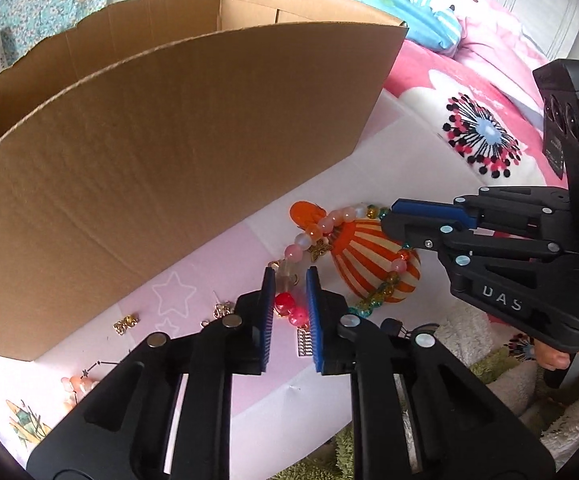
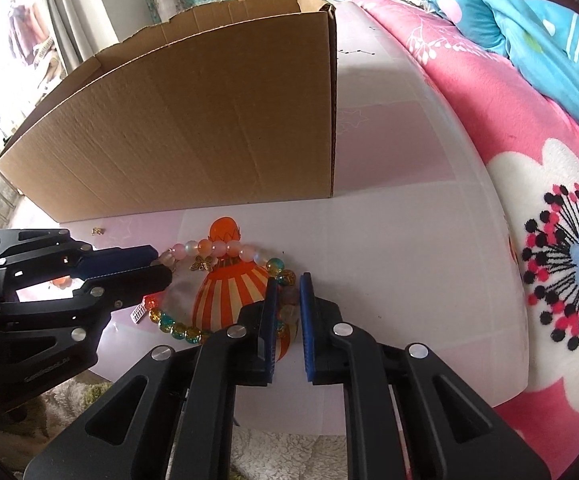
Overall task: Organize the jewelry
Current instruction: 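Close the left gripper on the multicolour bead bracelet and lift it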
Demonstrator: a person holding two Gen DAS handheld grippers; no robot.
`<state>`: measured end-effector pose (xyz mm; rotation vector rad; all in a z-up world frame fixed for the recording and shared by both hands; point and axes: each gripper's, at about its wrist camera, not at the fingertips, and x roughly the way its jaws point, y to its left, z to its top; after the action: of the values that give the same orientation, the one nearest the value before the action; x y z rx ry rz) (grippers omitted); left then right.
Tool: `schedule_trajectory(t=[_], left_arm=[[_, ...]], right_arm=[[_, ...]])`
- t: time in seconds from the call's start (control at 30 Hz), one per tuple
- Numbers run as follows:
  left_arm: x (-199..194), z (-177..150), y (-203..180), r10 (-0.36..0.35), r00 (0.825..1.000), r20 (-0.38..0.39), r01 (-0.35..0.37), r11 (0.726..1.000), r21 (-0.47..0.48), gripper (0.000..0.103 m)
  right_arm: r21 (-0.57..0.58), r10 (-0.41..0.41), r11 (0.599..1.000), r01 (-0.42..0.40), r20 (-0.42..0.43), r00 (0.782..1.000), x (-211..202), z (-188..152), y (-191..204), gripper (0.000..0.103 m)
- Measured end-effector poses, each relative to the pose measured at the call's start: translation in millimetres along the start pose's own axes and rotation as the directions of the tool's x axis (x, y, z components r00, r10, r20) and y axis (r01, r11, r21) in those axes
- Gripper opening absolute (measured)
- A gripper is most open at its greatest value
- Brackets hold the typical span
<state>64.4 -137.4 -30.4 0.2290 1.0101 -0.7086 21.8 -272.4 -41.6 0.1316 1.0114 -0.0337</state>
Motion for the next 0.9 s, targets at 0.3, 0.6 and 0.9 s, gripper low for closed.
schedule_trajectory(t=[0.3, 0.6, 0.9], left_arm=[[-5.1, 2.5, -3.2, 0.002, 1.0, 0.016, -0.003, 0.999, 0.037, 0.009], [-35.2, 5.7, -13.2, -0.042, 0.994, 0.106, 0.035, 0.997, 0.067, 0.008], [-75.0, 8.4, -22.9, -0.076, 0.97, 0.23, 0.056, 0.994, 0.089, 0.008]], right_arm=[[0.041, 0.037, 0.998, -0.038, 0.011, 0.999, 1.8, 2.7, -9.6, 0.01], [0.063, 0.043, 0.997, -0.047, 0.069, 0.997, -15.9, 2.8, -13.3, 0.01], [0.011, -0.006, 1.0, 0.004, 0.179, 0.984, -59.7, 5.3, 2.5, 0.01]])
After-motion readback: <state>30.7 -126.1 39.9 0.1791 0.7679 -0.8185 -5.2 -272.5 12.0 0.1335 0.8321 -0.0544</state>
